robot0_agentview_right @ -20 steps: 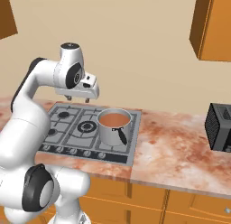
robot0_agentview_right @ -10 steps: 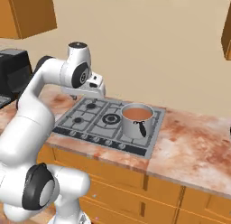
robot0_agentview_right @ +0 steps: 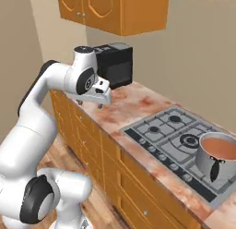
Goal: Retrieve the fish from the fridge and place it on the saucepan with marinade on the stove.
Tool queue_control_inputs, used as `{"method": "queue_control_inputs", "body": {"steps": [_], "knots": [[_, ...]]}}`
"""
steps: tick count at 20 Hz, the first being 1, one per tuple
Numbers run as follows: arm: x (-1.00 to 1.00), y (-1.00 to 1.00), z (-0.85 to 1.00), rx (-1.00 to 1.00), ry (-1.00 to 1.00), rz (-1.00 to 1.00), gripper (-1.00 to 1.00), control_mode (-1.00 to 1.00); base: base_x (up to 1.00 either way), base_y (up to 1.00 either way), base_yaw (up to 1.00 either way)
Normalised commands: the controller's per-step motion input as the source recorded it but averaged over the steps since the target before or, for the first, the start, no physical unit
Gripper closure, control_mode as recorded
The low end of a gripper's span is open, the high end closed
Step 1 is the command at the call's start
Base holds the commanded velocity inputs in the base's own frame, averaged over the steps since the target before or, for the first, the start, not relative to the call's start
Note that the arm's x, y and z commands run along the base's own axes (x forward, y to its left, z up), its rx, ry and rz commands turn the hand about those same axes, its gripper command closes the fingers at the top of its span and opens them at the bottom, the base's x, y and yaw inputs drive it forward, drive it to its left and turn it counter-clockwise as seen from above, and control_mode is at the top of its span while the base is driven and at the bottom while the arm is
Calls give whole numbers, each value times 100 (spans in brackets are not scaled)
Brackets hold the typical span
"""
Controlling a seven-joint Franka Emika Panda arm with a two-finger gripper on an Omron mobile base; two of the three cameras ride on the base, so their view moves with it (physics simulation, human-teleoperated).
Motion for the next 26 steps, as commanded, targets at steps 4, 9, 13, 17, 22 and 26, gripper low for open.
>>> {"method": "queue_control_inputs", "body": {"steps": [4, 9, 13, 17, 22, 26], "knots": [[0, 0, 0, 0, 0, 0, -100, 100, 0, 0, 100], [0, 0, 0, 0, 0, 0, -100, 100, 0, 0, 100], [0, 0, 0, 0, 0, 0, -100, 100, 0, 0, 100], [0, 0, 0, 0, 0, 0, -100, 100, 0, 0, 100], [0, 0, 0, 0, 0, 0, -100, 100, 0, 0, 100], [0, 0, 0, 0, 0, 0, -100, 100, -1, 0, 100]]}}
